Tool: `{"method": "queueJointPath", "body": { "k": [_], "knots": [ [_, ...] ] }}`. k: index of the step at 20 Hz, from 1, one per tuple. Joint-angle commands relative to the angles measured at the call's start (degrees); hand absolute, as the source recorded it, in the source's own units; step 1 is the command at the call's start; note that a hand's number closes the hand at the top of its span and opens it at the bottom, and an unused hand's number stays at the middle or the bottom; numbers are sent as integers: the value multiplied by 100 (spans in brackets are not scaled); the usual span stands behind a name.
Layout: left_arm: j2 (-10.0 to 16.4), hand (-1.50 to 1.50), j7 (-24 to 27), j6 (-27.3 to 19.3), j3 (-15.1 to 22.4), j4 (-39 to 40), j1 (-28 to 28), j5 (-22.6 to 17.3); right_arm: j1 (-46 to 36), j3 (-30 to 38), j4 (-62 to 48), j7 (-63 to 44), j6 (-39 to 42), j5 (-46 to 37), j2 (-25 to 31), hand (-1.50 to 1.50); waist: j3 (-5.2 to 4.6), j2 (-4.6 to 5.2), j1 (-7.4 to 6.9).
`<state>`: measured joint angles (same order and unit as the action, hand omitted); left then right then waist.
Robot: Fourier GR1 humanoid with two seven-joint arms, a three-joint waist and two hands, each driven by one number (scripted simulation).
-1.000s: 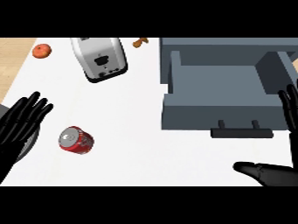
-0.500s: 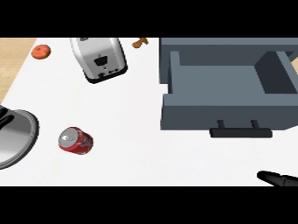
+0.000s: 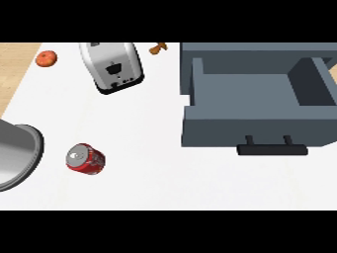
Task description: Pick up the can, place it into the drawer and close the drawer
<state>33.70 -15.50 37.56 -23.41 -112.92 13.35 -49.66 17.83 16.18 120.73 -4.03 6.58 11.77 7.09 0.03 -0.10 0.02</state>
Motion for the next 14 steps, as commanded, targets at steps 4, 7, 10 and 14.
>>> {"method": "queueJointPath", "body": {
  "k": [4,7,10,14],
  "knots": [
    [136,-150,-686,-281,-157,394,-82,-940,613,125,206,388,446,137,-232,-150,-1,-1,18],
    [107,-150,-996,-492,157,557,-490,-1087,472,698,-11,266,743,657,137,-150,0,5,38],
    [-113,-150,-1190,-647,445,594,-635,-958,713,617,219,234,756,510,-93,-150,-2,7,48],
    [-399,-150,-1289,-591,450,519,-520,-850,764,1120,463,-167,1034,1216,156,-150,-3,2,27]
  ]
}}
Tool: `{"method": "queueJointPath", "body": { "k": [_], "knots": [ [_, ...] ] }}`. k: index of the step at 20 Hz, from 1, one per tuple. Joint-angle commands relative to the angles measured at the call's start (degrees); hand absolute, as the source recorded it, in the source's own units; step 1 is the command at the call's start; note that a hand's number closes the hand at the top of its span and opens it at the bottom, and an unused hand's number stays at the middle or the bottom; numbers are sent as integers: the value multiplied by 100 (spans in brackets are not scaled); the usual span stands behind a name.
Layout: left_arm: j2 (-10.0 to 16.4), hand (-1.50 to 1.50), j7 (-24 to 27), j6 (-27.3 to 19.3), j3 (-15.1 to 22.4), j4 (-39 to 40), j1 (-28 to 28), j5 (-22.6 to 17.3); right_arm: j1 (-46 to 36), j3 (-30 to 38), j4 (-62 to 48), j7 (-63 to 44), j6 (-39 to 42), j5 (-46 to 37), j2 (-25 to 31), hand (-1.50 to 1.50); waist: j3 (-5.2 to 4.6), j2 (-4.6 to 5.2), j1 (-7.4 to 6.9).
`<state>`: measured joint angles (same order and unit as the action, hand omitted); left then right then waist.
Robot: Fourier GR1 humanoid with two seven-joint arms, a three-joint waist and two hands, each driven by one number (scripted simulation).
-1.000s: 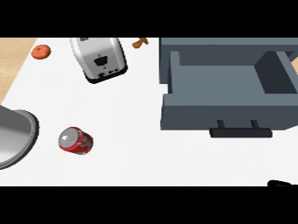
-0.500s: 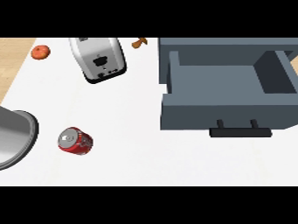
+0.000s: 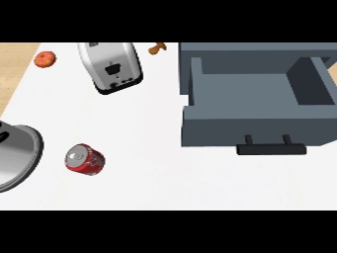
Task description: Pick up the can, place it into the drawer and close the drawer
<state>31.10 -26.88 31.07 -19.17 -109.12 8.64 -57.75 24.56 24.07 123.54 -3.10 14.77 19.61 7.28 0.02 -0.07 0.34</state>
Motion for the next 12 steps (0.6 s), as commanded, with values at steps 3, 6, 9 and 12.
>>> {"method": "queueJointPath", "body": {
  "k": [3,6,9,12],
  "knots": [
    [-365,-150,-143,-221,356,607,-673,476,14,272,-148,107,332,111,-26,-150,-2,8,27],
    [-400,-150,-331,-163,272,399,-572,496,-156,431,-282,107,404,110,-67,-150,-2,4,-12],
    [-910,-150,135,-39,689,849,-732,1370,145,444,103,-164,463,201,-173,-150,-4,6,13],
    [-946,-150,211,83,535,773,-468,1544,-316,500,-74,-301,279,92,-122,-150,-3,5,-35]
  ]
}}
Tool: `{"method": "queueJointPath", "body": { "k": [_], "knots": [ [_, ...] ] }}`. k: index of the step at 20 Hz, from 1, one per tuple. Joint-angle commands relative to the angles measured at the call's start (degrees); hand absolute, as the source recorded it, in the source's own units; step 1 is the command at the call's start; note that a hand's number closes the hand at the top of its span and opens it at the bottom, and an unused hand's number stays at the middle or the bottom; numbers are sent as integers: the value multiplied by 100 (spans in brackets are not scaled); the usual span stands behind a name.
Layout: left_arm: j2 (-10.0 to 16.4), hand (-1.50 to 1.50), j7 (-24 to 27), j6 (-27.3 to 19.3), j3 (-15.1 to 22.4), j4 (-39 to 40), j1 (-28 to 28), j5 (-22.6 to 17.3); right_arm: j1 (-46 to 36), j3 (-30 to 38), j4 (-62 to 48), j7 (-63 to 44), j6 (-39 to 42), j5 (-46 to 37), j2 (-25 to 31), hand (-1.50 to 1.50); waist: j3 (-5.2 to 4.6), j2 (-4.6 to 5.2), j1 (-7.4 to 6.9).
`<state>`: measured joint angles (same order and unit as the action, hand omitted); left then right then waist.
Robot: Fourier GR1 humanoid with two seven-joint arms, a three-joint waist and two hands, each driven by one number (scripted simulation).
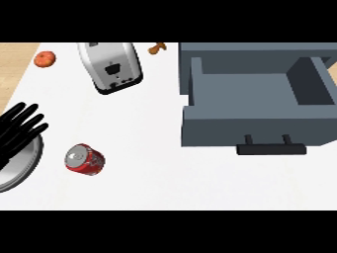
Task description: Pick up the can, place it into the drawer and close the drawer
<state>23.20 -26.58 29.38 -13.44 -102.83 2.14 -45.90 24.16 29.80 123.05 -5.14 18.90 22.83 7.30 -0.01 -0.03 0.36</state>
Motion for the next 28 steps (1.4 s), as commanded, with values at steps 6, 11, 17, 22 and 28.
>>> {"method": "queueJointPath", "body": {
  "k": [6,11,17,22,28],
  "knots": [
    [-745,-150,994,341,314,855,-160,1686,-249,449,-113,-266,257,344,154,-150,-1,4,-5],
    [-611,-150,1244,437,10,1322,-112,1882,163,700,183,-320,658,664,71,-150,-1,-3,5],
    [-899,-150,2616,610,-35,2378,-222,2863,77,927,-158,-66,890,617,-93,-150,-1,1,3],
    [-871,-150,3019,517,-13,3146,-589,3329,37,907,134,-164,963,368,-329,-150,-1,3,8],
    [-542,-150,4056,818,-178,4547,-848,3804,100,827,240,-136,1073,109,-692,-150,-4,9,23]
  ]
}}
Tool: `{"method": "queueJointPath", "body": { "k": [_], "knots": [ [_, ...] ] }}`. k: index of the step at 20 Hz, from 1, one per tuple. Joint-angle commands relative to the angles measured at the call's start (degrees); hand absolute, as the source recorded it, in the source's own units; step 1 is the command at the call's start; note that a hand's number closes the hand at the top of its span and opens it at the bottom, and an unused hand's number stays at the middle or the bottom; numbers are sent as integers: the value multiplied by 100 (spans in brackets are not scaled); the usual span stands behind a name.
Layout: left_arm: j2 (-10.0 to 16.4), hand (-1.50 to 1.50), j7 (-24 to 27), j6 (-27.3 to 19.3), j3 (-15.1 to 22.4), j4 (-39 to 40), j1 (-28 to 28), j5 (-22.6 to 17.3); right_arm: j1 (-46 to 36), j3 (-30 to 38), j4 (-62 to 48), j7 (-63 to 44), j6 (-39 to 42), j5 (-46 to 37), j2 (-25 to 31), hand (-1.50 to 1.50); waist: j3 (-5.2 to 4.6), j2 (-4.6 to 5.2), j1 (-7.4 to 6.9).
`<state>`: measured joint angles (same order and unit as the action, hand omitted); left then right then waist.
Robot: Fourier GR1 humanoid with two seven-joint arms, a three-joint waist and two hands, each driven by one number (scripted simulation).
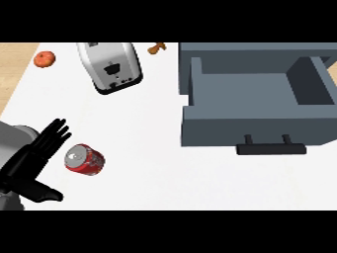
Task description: Pick up the can, place it into the drawer and close the drawer
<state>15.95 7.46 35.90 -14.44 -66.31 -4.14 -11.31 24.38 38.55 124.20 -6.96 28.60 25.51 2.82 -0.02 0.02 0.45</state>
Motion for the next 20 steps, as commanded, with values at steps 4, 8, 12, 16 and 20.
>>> {"method": "queueJointPath", "body": {
  "k": [4,8,12,16,20],
  "knots": [
    [219,-150,1007,274,58,1059,-55,575,-17,318,80,-402,138,429,161,-150,0,-3,-8],
    [305,-150,1335,199,-40,2376,-899,747,-60,400,157,-420,160,538,71,-150,-2,3,23],
    [171,-150,1968,220,125,2785,-813,1009,19,211,329,-255,271,73,-268,-150,-2,3,15],
    [32,-150,2384,68,239,3443,-993,1263,-80,415,154,-521,283,499,40,-150,-5,9,28],
    [-184,-150,1754,-71,243,3015,-1093,983,-173,587,195,-680,223,546,157,-150,1,-4,-12]
  ]
}}
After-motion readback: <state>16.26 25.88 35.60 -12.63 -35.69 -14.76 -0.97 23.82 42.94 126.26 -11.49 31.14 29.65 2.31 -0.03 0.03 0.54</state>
